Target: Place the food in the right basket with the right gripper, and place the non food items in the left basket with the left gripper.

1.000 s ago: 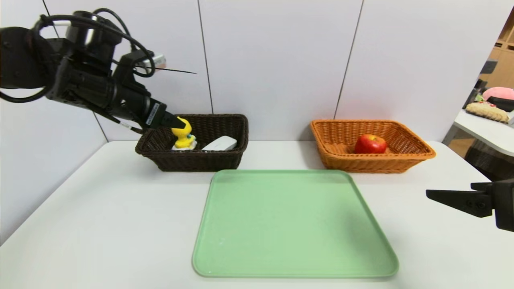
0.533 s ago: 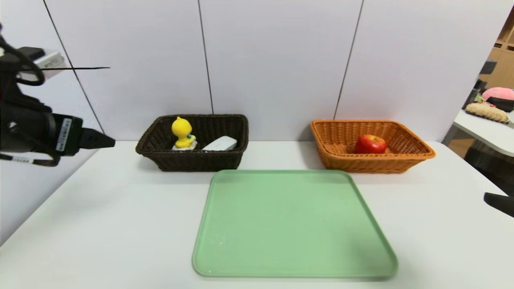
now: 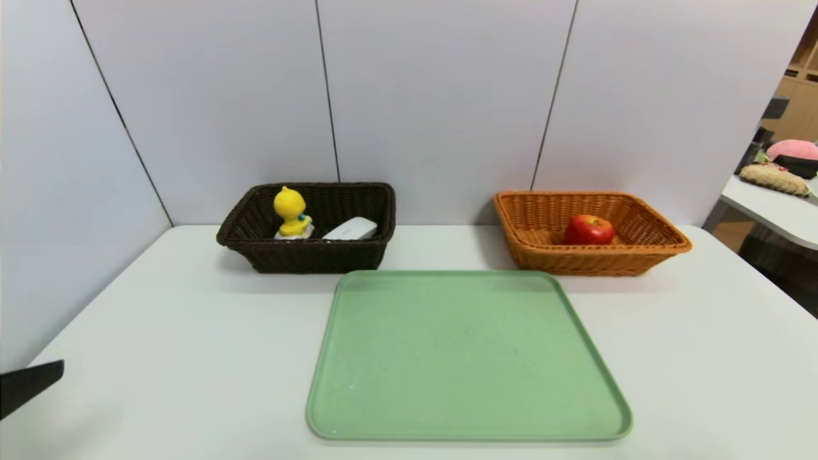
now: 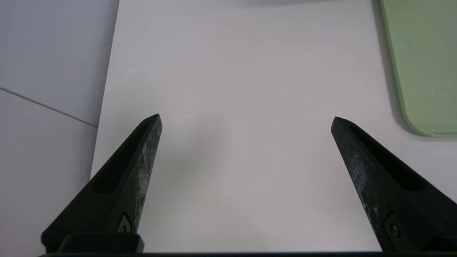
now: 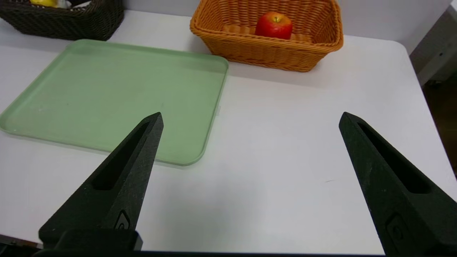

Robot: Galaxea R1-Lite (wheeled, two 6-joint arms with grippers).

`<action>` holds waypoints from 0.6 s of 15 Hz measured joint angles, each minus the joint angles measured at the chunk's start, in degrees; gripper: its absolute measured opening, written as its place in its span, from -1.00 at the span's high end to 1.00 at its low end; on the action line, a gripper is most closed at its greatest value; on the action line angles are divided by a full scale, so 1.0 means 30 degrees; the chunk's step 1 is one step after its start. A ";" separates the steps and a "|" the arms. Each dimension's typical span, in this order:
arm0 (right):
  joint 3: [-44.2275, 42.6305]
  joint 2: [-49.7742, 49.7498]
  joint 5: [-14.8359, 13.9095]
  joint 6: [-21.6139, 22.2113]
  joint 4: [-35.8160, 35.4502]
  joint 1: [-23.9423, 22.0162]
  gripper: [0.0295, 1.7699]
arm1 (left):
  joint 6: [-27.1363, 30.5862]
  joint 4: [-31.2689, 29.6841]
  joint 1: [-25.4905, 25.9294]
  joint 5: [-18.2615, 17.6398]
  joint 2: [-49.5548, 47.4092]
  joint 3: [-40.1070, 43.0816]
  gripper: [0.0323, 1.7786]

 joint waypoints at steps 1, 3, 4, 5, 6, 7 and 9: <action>0.0093 -0.0386 0.0431 0.0008 0.0183 -0.0394 -0.92 | -0.0008 0.0012 0.0057 -0.0028 -0.0996 0.0756 -0.89; 0.0093 -0.1146 0.1780 -0.0008 0.0906 -0.1459 -0.92 | -0.0207 0.0073 0.0203 -0.0004 -0.2576 0.1987 -0.90; 0.0037 -0.1597 0.2349 -0.0028 0.1365 -0.1845 -0.92 | -0.0284 0.0175 0.0297 0.0016 -0.3271 0.2499 -0.90; 0.0037 -0.2020 0.2560 -0.0045 0.1788 -0.2011 -0.92 | -0.0301 0.0268 0.0358 0.0016 -0.3844 0.2857 -0.90; 0.0089 -0.2454 0.2601 -0.0057 0.2206 -0.2117 -0.92 | -0.0301 0.0305 0.0386 0.0000 -0.4401 0.3190 -0.90; 0.0191 -0.2873 0.2617 -0.0110 0.2499 -0.2158 -0.92 | -0.0301 0.0297 0.0406 -0.0041 -0.4937 0.3556 -0.90; 0.0679 -0.3868 0.2629 -0.0341 0.2710 -0.2202 -0.92 | -0.0276 0.0203 0.0406 -0.0195 -0.5949 0.4263 -0.90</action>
